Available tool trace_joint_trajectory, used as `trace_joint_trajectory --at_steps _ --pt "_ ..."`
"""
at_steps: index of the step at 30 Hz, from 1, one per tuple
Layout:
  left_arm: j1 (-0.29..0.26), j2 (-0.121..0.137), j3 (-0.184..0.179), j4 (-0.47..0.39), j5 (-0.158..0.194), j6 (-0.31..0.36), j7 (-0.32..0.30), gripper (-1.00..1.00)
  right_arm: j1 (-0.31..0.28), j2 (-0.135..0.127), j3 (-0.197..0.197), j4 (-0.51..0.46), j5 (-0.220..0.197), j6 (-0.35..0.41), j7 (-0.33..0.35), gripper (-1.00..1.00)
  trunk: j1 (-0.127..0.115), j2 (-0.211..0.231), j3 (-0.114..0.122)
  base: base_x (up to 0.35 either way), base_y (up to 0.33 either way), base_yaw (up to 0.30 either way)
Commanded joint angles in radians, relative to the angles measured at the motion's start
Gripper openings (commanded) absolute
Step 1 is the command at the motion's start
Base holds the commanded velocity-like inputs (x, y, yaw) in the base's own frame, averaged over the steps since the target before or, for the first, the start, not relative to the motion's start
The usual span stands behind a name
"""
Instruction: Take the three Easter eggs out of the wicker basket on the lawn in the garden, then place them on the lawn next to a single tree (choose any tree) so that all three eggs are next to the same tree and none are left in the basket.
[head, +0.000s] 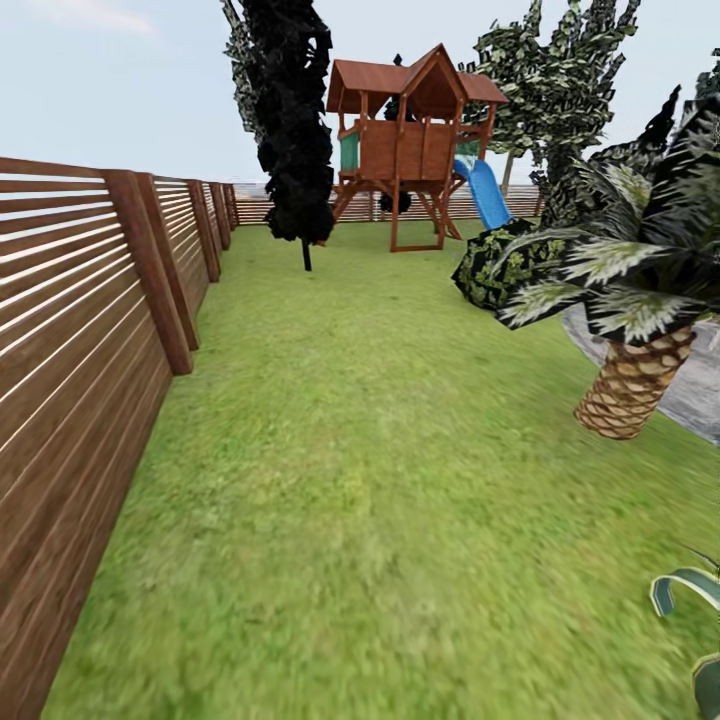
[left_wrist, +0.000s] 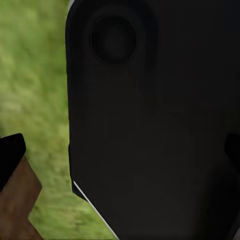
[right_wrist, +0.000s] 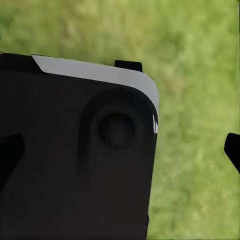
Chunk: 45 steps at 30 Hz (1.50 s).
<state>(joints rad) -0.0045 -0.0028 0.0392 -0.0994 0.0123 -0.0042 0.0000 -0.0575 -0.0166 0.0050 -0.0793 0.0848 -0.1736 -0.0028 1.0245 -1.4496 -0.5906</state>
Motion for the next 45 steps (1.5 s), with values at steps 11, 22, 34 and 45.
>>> trace_joint_trajectory --at_steps 11,22,34,45 --pt "0.0 0.0 0.004 0.0 0.001 0.0 0.0 1.0 -0.001 0.0 0.0 0.001 0.008 -0.003 0.0 1.0 0.001 0.0 -0.001 0.327 0.123 -0.234" --pt "0.0 0.0 0.004 0.0 0.001 0.0 0.0 1.0 -0.001 0.001 0.0 0.006 0.009 -0.002 0.0 1.0 0.001 0.0 -0.001 0.327 0.144 -0.013" --pt "0.0 0.0 0.004 0.0 0.001 0.0 0.0 1.0 -0.001 0.001 -0.002 0.001 0.007 -0.003 0.0 1.0 0.001 0.0 -0.001 0.327 0.144 -0.027" --pt "0.0 0.0 0.004 0.0 0.001 0.0 0.0 1.0 -0.001 0.0 0.0 0.004 0.009 -0.003 0.0 1.0 0.001 0.0 -0.001 0.327 0.144 -0.094"
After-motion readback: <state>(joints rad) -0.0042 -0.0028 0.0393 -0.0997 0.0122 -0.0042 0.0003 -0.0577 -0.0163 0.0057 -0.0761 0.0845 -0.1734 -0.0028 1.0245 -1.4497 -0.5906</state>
